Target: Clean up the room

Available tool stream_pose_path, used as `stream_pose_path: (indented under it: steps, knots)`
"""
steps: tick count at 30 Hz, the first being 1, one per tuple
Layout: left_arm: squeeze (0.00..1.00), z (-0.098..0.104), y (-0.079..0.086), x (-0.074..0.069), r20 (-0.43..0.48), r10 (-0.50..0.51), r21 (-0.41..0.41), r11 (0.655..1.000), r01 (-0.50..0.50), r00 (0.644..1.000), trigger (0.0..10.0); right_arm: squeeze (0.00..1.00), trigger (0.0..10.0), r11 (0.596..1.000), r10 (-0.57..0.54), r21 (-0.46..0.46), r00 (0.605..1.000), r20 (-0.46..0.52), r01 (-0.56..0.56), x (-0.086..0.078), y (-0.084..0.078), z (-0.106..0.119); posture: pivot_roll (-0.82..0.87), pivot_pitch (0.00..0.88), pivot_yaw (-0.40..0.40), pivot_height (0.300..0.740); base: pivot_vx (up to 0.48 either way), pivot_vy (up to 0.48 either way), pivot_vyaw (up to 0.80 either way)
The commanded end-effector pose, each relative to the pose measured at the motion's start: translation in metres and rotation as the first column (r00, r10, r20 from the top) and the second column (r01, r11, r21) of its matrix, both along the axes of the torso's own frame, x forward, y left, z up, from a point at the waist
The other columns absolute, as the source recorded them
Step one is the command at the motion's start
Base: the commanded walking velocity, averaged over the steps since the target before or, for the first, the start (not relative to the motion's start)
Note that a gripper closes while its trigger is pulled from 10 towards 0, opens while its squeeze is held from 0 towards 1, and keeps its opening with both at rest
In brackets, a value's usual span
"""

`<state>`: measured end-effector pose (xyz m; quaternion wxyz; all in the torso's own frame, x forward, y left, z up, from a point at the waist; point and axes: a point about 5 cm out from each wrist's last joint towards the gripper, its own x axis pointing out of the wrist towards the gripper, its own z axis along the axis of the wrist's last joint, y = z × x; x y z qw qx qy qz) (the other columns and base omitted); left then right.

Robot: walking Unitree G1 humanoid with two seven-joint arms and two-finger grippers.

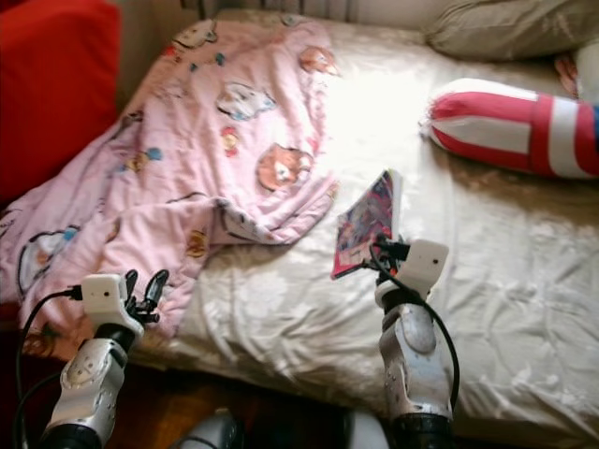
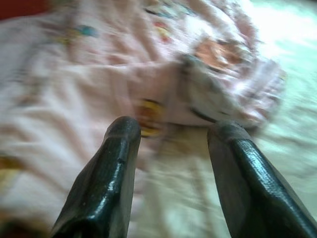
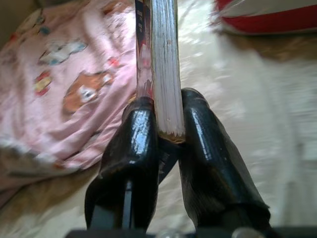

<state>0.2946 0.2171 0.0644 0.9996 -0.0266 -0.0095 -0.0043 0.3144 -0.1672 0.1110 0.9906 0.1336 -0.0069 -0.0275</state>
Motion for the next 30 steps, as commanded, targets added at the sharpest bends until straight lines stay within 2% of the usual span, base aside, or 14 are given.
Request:
stream_pose_path:
  steps: [1, 9, 11, 22, 30]
  knots:
    - [0.0, -0.0093, 0.0008, -0.0057, -0.042, -0.001, 0.0, 1.0, 0.001, 0.999, 10.0, 0.0, 10.0, 0.999, -0.034, 0.002, 0.999, 0.031, 0.034, -0.0011, -0.0077, 0.0054, 0.0, 0.217, -0.012, 0.701, 0.0, 0.0, 0.0]
    - [0.0, -0.0086, 0.002, -0.0057, -0.039, -0.002, 0.015, 1.0, 0.003, 0.999, 10.0, 0.0, 10.0, 0.998, -0.056, 0.017, 0.998, 0.02, 0.055, 0.0, -0.013, 0.0043, 0.0, 0.217, -0.011, 0.701, 0.0, 0.0, 0.0]
    - [0.0, -0.0084, 0.0018, -0.0056, -0.037, -0.002, 0.016, 1.0, 0.003, 0.999, 10.0, 0.0, 10.0, 0.998, -0.061, 0.021, 0.998, 0.01, 0.061, 0.0004, -0.014, 0.0034, 0.0, 0.217, -0.011, 0.701, 0.0, -0.291, 0.0]
    - [0.0, -0.0082, 0.0013, -0.0052, -0.035, -0.003, 0.015, 1.0, 0.004, 0.999, 10.0, 0.0, 10.0, 0.998, -0.054, 0.009, 0.998, 0.011, 0.054, 0.0006, -0.0134, 0.0037, 0.0, 0.217, -0.011, 0.701, 0.0, -0.322, -0.74]
    - [0.0, -0.0081, 0.0014, -0.005, -0.034, -0.002, 0.015, 1.0, 0.002, 0.999, 10.0, 0.0, 10.0, 0.998, -0.056, 0.007, 0.998, 0.01, 0.056, 0.0007, -0.0139, 0.0024, 0.0, 0.213, -0.012, 0.701, 0.0, -0.363, 0.0]
